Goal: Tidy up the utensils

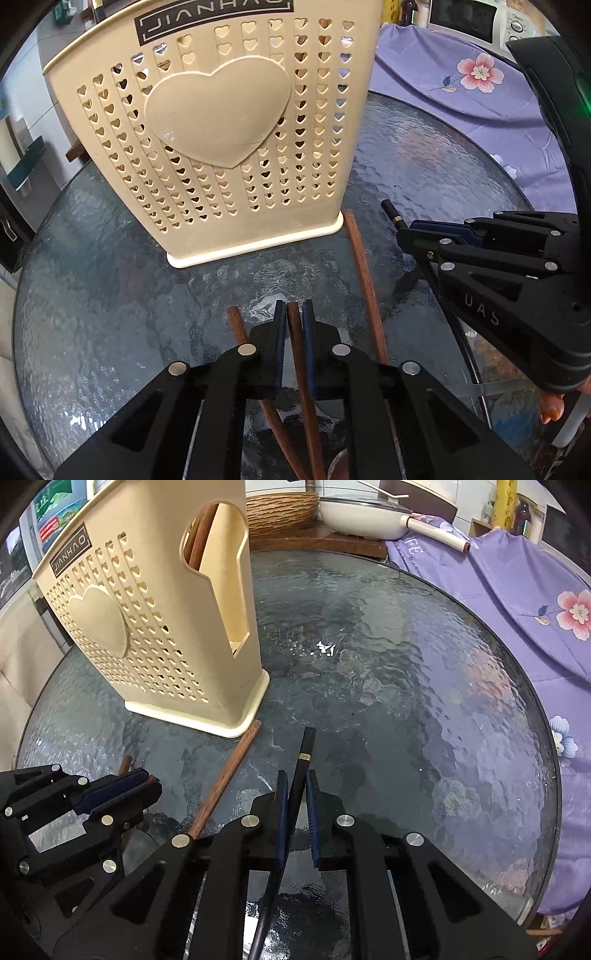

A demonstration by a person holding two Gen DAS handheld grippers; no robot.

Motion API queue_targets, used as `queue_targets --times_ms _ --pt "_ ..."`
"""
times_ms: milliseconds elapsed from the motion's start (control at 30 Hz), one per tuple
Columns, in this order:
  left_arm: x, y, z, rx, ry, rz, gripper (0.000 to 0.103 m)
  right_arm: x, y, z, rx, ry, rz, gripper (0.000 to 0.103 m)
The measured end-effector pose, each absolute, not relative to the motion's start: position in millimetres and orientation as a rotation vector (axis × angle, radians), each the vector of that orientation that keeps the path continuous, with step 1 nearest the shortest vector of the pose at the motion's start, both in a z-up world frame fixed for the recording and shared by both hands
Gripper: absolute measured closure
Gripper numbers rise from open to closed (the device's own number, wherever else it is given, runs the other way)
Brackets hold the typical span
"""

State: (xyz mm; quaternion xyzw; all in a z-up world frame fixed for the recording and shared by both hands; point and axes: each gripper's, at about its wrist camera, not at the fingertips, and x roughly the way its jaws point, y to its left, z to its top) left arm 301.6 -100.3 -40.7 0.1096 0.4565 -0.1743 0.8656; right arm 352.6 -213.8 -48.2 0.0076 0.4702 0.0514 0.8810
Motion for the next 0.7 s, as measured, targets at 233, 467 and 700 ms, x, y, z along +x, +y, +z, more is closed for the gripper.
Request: queue_targets --times_ms 233,467,700 --pt "302.2 -101.4 -42.0 0.219 0.946 -0.362 0.095 348.6 -215.5 -48.5 0.034 0.963 0.098 0.094" --pt "302.8 -102.2 -42.1 0.215 0.944 -0.363 0.095 347.4 -212.3 -48.4 0.016 0.957 0.094 0.094" --pt "302.3 -99.8 -42.7 0.211 0.937 -0.358 0.095 345.0 -208.5 -48.8 0.004 0.951 0.089 0.094"
